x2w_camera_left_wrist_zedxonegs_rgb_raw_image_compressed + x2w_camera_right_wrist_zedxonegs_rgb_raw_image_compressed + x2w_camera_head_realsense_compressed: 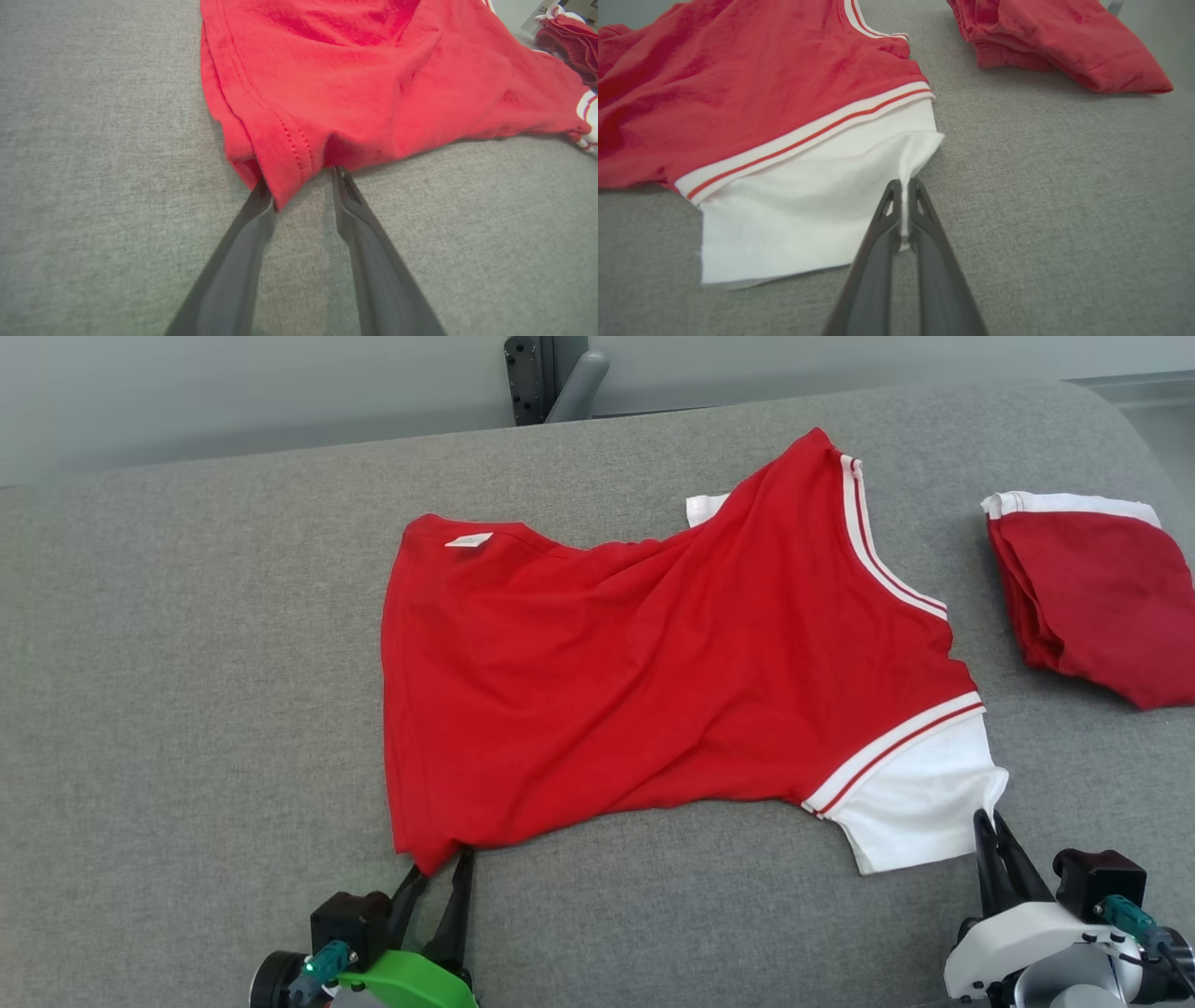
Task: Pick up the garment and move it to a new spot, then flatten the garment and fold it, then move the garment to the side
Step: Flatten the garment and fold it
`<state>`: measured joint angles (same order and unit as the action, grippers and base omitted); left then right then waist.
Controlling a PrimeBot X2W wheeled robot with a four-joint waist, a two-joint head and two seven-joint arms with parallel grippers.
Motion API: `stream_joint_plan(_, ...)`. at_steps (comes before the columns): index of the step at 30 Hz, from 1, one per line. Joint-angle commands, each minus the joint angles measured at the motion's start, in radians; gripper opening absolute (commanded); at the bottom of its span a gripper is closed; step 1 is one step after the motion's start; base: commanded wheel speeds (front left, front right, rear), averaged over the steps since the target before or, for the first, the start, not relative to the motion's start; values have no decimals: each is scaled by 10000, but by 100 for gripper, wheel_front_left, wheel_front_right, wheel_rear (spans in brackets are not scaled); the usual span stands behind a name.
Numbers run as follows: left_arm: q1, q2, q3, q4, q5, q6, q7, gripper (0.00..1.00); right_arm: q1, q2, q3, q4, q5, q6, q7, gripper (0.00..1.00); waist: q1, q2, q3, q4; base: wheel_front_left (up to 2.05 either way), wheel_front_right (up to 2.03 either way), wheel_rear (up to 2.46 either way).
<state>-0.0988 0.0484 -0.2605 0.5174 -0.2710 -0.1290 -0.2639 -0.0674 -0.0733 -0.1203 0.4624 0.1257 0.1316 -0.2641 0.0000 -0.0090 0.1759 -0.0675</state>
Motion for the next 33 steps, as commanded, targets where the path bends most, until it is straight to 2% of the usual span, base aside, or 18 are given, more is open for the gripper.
stream_joint_plan(1, -178, 41, -11, 1, -14, -25, -5, 48, -76, 9, 15, -34, 7, -19, 2, 0, 0, 90, 48, -41, 0, 0, 0)
stream_joint_plan(2, -182, 45, -34, 27, -7, -26, -3, 34, -106, 8, 27, -41, 9, -19, 2, 0, 0, 90, 59, -51, 0, 0, 0)
stream_joint_plan(3, -181, 50, -61, 51, -8, -26, -3, 9, -131, 6, 30, -49, 16, -19, 2, 0, 0, 90, 65, -55, 0, 0, 0)
stream_joint_plan(4, -166, 68, -117, 85, -28, -26, -3, 0, -145, 10, 31, -56, 18, -19, 2, 0, 0, 90, 63, -57, 0, 0, 0)
stream_joint_plan(6, -146, 121, -232, 79, -104, -27, -3, 0, -121, 20, 19, -53, 5, -17, 2, 0, 0, 90, 18, -36, 0, 0, 0)
stream_joint_plan(12, 198, 418, -265, -1375, -254, -28, -5, 0, -220, -1, -43, -600, 385, -17, 2, 0, 0, 90, -506, 162, 0, 0, 0)
stream_joint_plan(18, -370, 1155, -230, -2876, -432, -26, -5, 0, -1057, -412, 126, -1936, 917, -19, 0, 0, 0, 90, -1185, 428, 0, 0, 0)
stream_joint_plan(20, -727, 1522, -296, -3089, -665, -27, -3, 0, -1552, -636, 220, -2385, 1096, -16, 2, 0, 0, 90, -1397, 497, 0, 0, 0)
stream_joint_plan(21, -727, 1522, -296, -3089, -665, -27, -3, 0, -1552, -636, 220, -2385, 1096, -16, 2, 0, 0, 90, -1397, 497, 0, 0, 0)
stream_joint_plan(25, -1919, 2488, -702, -3144, -1377, -27, -5, 0, -2698, -1169, 439, -3150, 1397, -16, 0, 0, 0, 90, -1755, 609, 0, 0, 0)
stream_joint_plan(28, -2859, 3291, -984, -3213, -2324, -27, 86, 0, -3608, -1592, 639, -3638, 1612, -16, 2, 0, 0, 90, -1920, 659, 0, 0, 0)
stream_joint_plan(33, -4617, 4699, -992, -4139, -3995, -27, 1282, 0, -5006, -2352, 886, -4229, 2033, -16, 208, 0, 0, 90, -2001, 816, 0, 0, 0)
